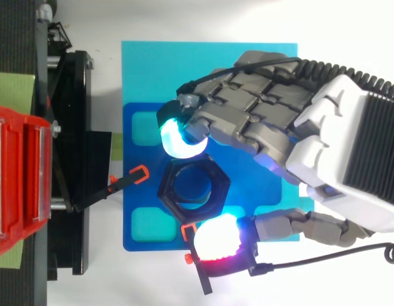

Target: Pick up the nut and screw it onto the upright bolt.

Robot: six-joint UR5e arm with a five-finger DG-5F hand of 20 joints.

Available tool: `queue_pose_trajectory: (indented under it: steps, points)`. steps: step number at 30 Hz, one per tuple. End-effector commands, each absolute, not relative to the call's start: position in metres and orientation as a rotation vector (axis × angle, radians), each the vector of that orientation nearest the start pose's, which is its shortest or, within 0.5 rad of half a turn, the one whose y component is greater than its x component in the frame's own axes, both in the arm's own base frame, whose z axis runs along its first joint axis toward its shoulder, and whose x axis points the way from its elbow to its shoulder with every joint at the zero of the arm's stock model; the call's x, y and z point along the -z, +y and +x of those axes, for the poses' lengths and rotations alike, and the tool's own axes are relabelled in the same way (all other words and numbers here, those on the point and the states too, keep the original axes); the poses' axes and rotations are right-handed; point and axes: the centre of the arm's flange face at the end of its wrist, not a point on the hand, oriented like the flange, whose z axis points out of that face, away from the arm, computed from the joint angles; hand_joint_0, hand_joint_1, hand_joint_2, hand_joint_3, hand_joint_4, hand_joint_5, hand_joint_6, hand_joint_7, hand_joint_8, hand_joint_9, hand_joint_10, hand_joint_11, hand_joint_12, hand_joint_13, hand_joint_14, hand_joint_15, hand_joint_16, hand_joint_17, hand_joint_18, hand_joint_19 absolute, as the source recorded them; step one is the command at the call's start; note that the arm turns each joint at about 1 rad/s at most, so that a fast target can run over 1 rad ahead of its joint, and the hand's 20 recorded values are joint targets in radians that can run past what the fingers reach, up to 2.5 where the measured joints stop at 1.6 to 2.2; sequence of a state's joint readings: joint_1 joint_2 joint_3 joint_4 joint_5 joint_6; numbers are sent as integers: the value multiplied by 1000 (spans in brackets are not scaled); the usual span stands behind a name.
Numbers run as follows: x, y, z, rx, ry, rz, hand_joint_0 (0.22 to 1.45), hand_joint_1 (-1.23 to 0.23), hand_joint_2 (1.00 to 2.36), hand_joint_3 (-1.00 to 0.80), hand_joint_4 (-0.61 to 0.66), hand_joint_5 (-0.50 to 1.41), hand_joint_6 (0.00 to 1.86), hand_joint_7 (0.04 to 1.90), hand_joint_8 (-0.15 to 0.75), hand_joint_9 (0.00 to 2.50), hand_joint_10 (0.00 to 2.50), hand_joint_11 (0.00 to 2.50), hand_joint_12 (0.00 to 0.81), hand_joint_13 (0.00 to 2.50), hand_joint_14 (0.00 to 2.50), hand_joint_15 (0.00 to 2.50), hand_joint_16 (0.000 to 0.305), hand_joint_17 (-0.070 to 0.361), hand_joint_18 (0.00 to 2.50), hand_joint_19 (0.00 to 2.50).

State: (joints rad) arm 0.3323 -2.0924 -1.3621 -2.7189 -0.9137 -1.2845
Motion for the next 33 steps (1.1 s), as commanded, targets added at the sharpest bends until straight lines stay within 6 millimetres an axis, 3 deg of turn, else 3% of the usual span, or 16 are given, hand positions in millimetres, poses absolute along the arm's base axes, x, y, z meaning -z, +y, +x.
queue_pose_trajectory:
  steps: [1, 33]
  points:
    - [-318, 33, 700, -19, 1408, 497, 563, -637, 1000, -500, 287, -136, 503, 1129, 337, 690, 9, 193, 381, 673, 5, 144, 46, 103, 559, 213]
    - [-316, 28, 700, -14, 1425, 485, 564, -634, 1000, -500, 289, -134, 503, 1126, 346, 713, 6, 193, 384, 719, 6, 175, 46, 104, 579, 223]
